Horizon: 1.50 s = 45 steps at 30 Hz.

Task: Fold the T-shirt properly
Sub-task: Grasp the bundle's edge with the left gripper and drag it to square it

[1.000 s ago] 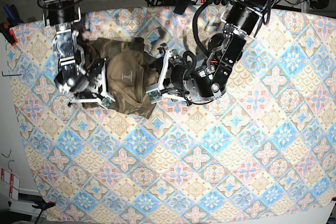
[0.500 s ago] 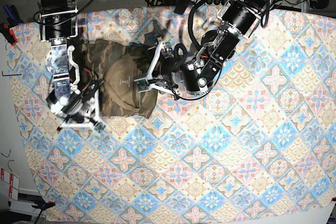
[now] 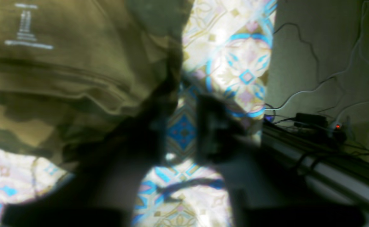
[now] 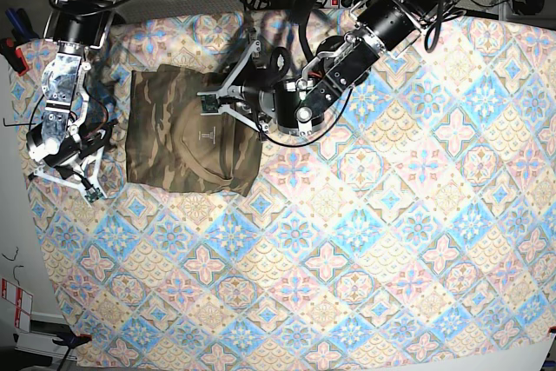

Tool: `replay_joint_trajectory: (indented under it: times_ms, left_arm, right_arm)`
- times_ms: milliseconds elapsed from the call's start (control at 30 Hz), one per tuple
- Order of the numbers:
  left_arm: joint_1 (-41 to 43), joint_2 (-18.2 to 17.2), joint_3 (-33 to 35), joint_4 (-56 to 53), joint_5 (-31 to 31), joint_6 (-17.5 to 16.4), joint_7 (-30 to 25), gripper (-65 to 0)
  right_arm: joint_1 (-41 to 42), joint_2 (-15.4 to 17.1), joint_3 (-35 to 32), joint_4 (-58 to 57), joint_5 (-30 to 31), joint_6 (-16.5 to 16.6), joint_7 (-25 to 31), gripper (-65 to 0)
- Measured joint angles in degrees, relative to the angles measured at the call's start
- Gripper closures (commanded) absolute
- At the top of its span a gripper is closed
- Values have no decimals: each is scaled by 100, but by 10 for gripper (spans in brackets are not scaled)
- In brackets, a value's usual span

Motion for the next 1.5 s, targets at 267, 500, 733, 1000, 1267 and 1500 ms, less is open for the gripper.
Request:
replay_joint_trajectory:
  times_ms: [267,500,733,1000,1267,1500]
  left_arm:
    - [-11,-15,160,188,55,39,52,0]
    - [-118,13,918,-79,9,0,-33,0]
    - [-691,-48,1071,-1134,129,37,-28,0]
    - [-911,68,662,-2277,321,-96,-831,0]
    - [-866,737,-107,-3182,1436,-107,-1508,0]
    - [-885,1040,-1217,-3259,2682,-24,-1648,0]
  right_arm:
    - [-254,-11,46,-35,63,20,258,-39]
    - [-260,-15,42,-39,70,20,295,-39]
    - [-306,-15,57,-50,79,20,319,-39]
    - [-437,-24,184,-50,85,26,363,-39]
    - [-621,-9,601,-24,61,17,358,-39]
    - [-839,-20,595,-11,68,20,361,-39]
